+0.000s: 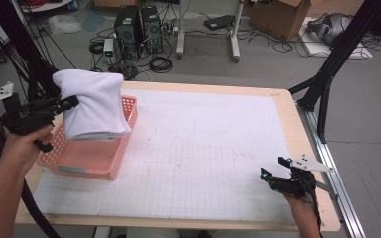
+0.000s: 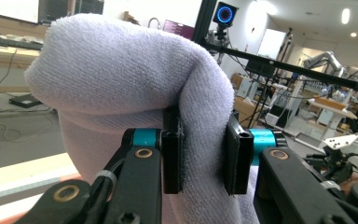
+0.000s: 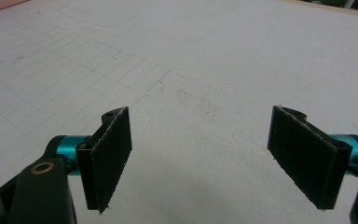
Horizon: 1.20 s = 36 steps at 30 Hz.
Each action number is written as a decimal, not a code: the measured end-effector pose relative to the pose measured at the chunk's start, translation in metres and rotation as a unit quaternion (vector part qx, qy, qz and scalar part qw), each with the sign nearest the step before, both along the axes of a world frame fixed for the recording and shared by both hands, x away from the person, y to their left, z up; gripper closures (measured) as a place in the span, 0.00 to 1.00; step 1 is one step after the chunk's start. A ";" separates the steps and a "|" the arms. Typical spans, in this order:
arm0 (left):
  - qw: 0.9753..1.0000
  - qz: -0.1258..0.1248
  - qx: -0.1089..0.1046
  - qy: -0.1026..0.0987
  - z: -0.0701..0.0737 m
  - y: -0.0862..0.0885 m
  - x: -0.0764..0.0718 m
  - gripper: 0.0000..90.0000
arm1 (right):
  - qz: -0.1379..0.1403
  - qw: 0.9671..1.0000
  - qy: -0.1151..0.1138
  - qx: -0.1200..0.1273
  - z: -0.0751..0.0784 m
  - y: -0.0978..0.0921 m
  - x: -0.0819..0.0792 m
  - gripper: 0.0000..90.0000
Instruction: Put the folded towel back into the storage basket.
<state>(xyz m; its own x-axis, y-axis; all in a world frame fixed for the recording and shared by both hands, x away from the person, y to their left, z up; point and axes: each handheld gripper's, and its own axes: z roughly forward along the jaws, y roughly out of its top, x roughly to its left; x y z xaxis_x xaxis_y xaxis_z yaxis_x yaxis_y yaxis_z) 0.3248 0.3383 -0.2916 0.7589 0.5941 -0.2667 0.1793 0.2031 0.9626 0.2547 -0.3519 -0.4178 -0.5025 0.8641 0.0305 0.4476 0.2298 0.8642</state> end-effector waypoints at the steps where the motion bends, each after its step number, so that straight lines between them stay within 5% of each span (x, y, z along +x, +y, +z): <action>1: 1.000 0.001 -0.002 0.002 -0.001 0.003 0.000 0.81 | 0.001 1.000 0.000 0.000 0.000 0.000 0.000 0.23; 18: 0.999 0.016 0.014 0.048 -0.028 0.032 0.007 0.81 | 0.002 1.000 0.003 -0.007 -0.002 0.003 0.001 0.23; 36: 0.994 -0.002 0.055 0.093 -0.056 0.030 0.021 0.80 | 0.002 1.000 0.007 -0.013 -0.003 0.005 0.002 0.23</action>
<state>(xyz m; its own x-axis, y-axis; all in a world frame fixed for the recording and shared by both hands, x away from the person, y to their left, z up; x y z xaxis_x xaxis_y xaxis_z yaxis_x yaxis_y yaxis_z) 0.3456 0.3684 -0.3476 0.7055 0.6238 -0.3364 0.3565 0.0978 0.9292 0.2564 -0.3472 -0.4210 -0.5051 0.8629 0.0160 0.4594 0.2531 0.8514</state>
